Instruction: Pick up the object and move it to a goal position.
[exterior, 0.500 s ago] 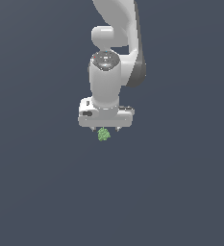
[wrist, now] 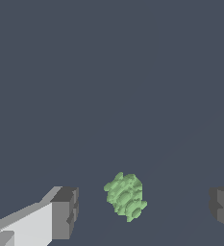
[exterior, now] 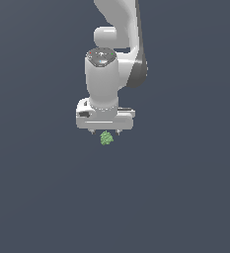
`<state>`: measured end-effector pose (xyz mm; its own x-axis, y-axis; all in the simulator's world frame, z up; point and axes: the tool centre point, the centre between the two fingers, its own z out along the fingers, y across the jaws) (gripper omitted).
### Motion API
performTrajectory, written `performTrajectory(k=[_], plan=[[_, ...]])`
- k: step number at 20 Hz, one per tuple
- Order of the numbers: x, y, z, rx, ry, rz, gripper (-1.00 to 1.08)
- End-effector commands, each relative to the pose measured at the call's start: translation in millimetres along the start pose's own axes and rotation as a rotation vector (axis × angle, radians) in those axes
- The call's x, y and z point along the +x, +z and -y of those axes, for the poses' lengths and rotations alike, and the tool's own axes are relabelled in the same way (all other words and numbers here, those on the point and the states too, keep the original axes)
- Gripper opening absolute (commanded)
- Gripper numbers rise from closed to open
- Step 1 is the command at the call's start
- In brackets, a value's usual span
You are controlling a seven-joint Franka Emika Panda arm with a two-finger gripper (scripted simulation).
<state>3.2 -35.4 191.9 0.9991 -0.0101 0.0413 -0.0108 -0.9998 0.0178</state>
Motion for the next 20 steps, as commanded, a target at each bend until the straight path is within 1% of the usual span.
performTrajectory(k=[1,10,15,20], plan=[[2,-3,-3,0.005,0.011,-0.007,1.00],[-2,4,-3,0.004,-0.030,-0.003,1.00],[-9,14,-4,0.004,-0.096,0.002,1.00],[-18,29,-5,0.005,-0.194,0.008,1.00]])
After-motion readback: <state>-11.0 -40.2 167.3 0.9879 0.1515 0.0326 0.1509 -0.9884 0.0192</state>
